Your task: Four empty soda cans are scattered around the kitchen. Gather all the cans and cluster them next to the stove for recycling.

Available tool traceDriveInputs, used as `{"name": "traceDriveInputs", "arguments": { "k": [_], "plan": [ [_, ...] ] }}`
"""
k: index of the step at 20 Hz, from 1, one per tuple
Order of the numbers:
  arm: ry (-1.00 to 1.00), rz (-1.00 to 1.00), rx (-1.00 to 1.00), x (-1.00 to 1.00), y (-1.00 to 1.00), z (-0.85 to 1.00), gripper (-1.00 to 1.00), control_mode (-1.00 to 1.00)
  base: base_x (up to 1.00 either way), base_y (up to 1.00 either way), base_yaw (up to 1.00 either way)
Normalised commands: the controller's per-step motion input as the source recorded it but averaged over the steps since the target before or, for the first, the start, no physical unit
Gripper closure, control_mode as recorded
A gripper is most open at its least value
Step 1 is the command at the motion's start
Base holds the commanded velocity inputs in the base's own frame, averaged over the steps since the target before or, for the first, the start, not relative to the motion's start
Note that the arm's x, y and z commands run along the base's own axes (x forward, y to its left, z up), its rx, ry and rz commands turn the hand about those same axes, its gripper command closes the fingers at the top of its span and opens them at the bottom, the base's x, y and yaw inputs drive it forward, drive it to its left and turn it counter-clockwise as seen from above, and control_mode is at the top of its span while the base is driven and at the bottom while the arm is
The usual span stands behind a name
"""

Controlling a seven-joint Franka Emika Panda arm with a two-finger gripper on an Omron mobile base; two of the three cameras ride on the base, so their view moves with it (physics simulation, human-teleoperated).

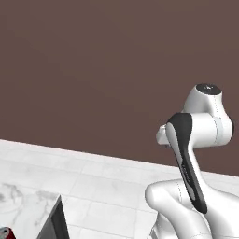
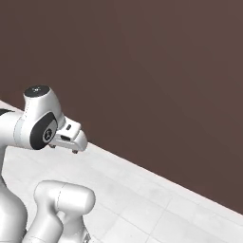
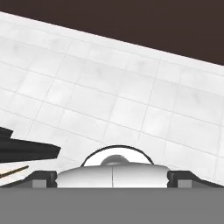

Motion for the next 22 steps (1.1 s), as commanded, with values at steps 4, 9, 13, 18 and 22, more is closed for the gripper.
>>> {"name": "traceDriveInputs", "arguments": {
  "k": [4, 9, 13, 18, 22],
  "plan": [
    [0.0, 0.0, 0.0, 0.0, 0.0, 0.0, -1.0, 1.0, 0.0, 0.01, 0.5],
    [0.0, 0.0, 0.0, 0.0, 0.0, 0.0, -1.0, 1.0, 0.0, 0.0, 0.5],
    [0.0, 0.0, 0.0, 0.0, 0.0, 0.0, -1.0, 1.0, 0.0, 0.0, 0.5],
    [0.0, 0.0, 0.0, 0.0, 0.0, 0.0, -1.0, 1.0, 0.0, 0.0, 0.5],
    [0.0, 0.0, 0.0, 0.0, 0.0, 0.0, -1.0, 1.0, -0.03, 0.0, 0.5]
  ]
}}
